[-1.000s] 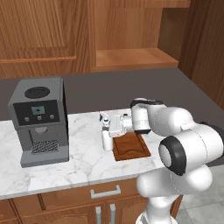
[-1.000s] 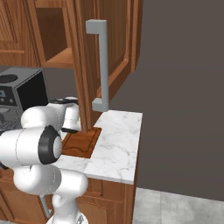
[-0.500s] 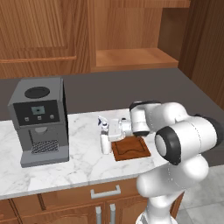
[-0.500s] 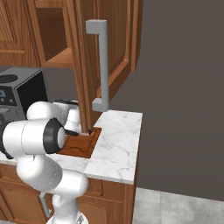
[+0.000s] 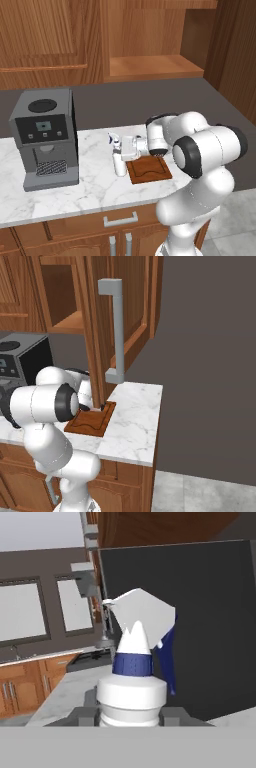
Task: Grab the spray bottle from the cabinet, then place it next to the cutting board for sanitizing. Then grab the dish brush from the countertop next to the sink and place it next to the cutting board.
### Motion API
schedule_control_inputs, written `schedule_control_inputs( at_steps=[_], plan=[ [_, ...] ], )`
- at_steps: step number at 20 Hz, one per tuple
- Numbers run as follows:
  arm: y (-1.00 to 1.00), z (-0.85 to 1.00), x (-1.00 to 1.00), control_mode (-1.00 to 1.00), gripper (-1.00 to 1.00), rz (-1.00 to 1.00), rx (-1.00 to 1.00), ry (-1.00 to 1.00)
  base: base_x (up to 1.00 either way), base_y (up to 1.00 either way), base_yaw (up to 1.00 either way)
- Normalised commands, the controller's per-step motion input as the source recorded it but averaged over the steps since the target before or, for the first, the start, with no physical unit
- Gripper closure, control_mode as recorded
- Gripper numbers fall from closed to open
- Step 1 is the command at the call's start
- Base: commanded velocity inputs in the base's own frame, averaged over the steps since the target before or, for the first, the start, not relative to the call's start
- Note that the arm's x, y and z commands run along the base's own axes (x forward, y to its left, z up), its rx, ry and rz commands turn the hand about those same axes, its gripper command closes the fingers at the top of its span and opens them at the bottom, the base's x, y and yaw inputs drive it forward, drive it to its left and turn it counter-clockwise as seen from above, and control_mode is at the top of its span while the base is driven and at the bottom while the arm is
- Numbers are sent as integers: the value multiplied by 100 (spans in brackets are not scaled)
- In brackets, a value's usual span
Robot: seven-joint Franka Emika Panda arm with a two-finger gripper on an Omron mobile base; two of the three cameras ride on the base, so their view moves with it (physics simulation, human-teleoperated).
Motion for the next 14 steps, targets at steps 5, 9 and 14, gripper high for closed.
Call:
schedule_control_inputs(
  at_steps=[5,9,14],
  plan=[
    [0,-39,7,-100,-100,2,0,0,0,0,0],
    [0,-16,0,-100,-100,3,0,0,0,0,0],
    [0,-5,0,-100,-100,1,0,0,0,0,0]
  ],
)
